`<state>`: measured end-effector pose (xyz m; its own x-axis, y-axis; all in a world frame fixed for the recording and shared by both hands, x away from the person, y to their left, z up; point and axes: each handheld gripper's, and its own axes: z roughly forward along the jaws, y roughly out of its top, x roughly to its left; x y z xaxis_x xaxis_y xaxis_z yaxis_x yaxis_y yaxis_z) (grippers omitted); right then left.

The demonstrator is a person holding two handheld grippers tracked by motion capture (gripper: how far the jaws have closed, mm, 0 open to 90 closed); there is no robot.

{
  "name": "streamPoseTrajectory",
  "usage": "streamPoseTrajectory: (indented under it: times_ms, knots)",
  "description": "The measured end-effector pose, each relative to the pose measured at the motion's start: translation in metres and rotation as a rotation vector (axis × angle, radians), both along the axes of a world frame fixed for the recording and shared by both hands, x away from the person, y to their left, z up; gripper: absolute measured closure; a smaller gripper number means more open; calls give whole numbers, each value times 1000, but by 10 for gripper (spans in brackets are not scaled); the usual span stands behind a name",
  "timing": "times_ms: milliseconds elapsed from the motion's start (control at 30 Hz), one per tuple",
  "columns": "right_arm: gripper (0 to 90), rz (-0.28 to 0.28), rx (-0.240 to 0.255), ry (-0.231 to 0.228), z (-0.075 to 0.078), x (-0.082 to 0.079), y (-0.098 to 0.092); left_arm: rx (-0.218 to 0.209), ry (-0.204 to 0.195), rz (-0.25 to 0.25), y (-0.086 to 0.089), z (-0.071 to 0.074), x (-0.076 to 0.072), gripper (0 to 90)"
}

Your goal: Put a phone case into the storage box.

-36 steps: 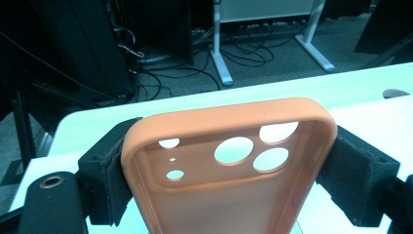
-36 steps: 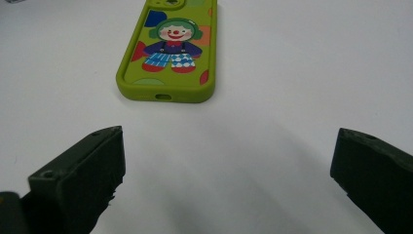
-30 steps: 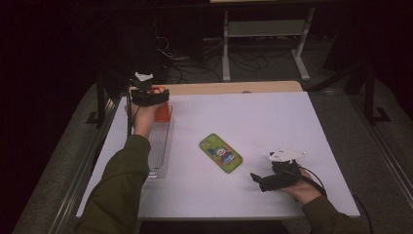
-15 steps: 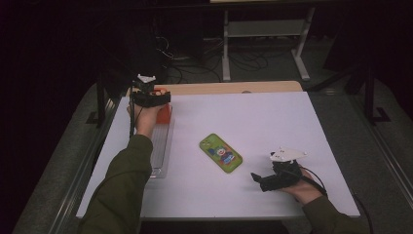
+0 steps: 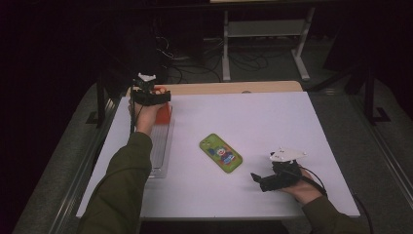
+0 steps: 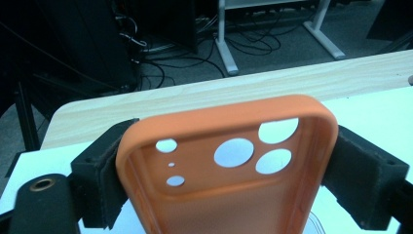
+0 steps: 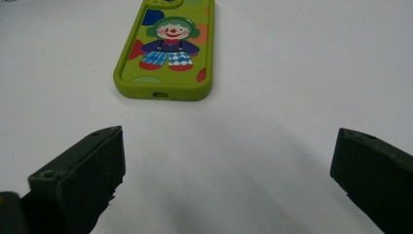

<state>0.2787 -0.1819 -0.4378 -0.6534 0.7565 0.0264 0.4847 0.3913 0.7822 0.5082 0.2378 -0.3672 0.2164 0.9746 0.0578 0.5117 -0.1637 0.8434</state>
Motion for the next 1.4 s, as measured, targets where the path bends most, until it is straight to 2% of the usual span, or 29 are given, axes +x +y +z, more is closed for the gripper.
streamPoseTrajectory:
  times_ms: [33, 100, 133, 200, 233, 300, 333, 467, 633, 833, 967, 1067, 1133, 1400]
  knots:
    - [0, 0, 0, -1, 0, 0, 0, -10, 3, -6, -1, -1, 1, 75]
    - [0, 0, 1, 0, 0, 0, 0, -2, 5, -5, -1, 0, 1, 66]
    - [0, 2, 0, -1, 0, 0, 0, -11, -4, -14, 0, 0, 1, 18]
    - [0, 2, 0, -1, 0, 0, 0, -21, -2, -13, 0, 1, 0, 17]
    - [0, 1, 1, -1, 0, 0, 0, -5, -2, -19, 1, 2, -1, 17]
    - [0, 1, 1, -1, 0, 0, 0, -19, -15, -30, 2, 5, -2, 17]
    - [0, 0, 1, -1, 0, 0, 0, 0, -8, -43, 4, 7, -3, 17]
    - [0, 1, 1, 0, 0, 0, 0, -5, -14, -59, 11, 15, -8, 17]
    - [0, -4, -2, 0, 0, 1, 0, -6, 19, -123, 23, 28, -19, 17]
    - [0, -3, -2, -1, -1, 1, 0, -35, 25, -169, 29, 40, -30, 17]
    - [0, -2, 0, 6, 0, 1, 1, -36, 31, -226, 30, 49, -42, 17]
    - [0, -1, -5, 5, 0, 2, 1, -66, 35, -264, 29, 54, -49, 17]
    - [0, -3, -1, 6, 0, 1, 1, -76, 33, -308, 27, 57, -56, 17]
    - [0, -1, -3, 10, 1, 1, 3, -82, 43, -458, 9, 62, -81, 18]
